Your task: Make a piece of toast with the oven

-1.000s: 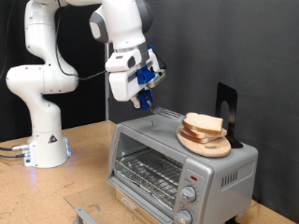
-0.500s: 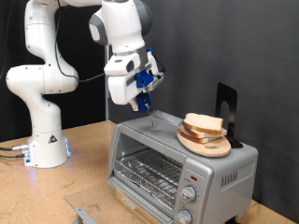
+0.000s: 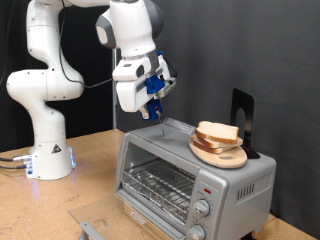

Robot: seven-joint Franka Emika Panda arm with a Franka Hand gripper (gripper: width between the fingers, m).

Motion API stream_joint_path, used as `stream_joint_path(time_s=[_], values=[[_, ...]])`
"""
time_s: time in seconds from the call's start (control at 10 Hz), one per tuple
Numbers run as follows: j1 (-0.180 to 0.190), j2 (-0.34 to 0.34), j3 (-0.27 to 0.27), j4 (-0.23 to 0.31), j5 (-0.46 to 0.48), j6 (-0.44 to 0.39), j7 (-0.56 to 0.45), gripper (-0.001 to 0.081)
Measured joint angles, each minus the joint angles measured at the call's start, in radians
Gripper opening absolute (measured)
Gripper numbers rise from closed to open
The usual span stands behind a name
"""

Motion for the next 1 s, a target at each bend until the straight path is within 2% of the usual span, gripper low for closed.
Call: stream_joint_path(time_s=[1.0], values=[[0.0,-0.003,0.01,0.004,0.028,0.011,0.0,0.0451]])
